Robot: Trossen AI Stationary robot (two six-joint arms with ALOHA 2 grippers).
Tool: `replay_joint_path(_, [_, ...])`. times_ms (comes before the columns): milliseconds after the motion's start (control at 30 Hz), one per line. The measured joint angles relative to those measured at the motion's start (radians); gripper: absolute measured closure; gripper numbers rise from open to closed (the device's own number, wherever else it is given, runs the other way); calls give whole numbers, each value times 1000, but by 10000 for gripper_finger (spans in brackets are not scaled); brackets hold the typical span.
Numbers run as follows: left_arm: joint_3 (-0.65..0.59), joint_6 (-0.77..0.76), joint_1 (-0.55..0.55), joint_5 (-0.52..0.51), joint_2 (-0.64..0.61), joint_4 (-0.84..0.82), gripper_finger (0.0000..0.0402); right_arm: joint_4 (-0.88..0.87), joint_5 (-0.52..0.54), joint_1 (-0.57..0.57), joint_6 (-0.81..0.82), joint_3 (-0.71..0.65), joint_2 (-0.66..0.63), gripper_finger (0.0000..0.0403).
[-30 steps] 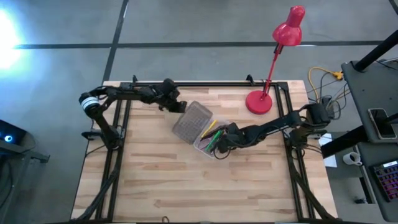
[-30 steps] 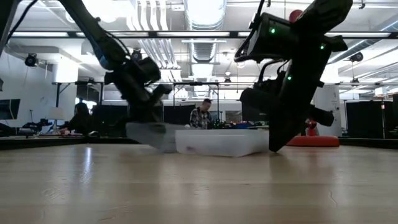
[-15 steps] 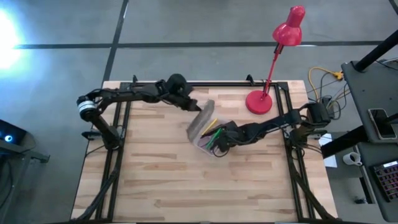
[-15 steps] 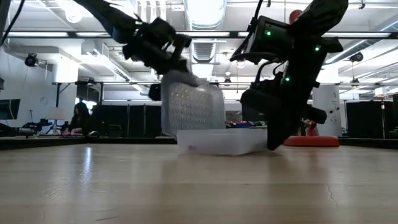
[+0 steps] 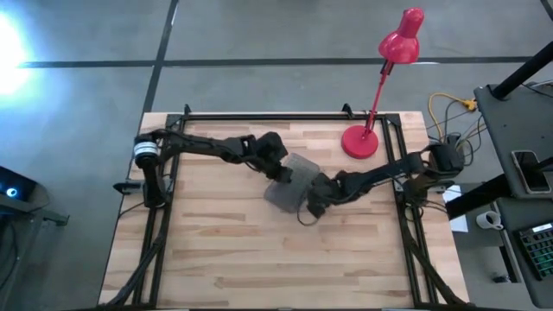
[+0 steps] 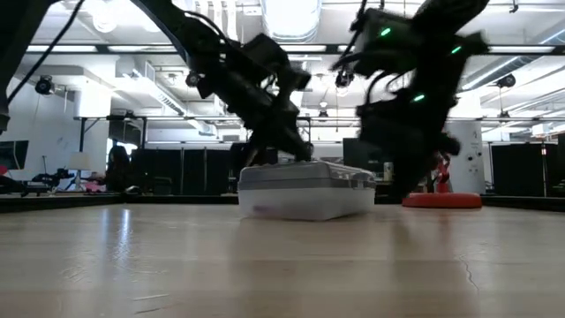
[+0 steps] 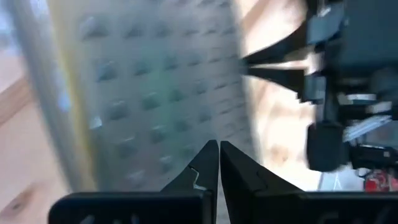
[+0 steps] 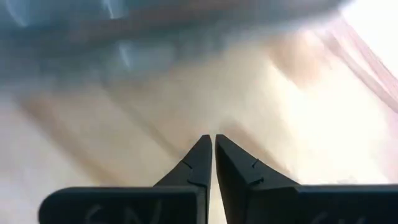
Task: Pick & place school supplies into a supply box
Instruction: Close the gray supply box
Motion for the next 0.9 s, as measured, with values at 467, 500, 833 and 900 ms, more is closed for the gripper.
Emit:
replay_joint_path(467, [-11, 13, -9, -15, 71, 38, 401, 136, 35, 41, 113, -143, -214, 390])
replay_joint_path(500, [-7, 11, -14, -4, 79, 41, 401, 151, 17, 18, 106, -143, -216, 390])
replay_joint_path(833, [-4, -8, -29, -14, 82, 79, 401, 198, -178, -69, 15, -145, -163, 390])
replay_joint_path(900, [-5, -8, -28, -22, 78, 70, 401, 188, -176, -52, 16, -147, -174, 390])
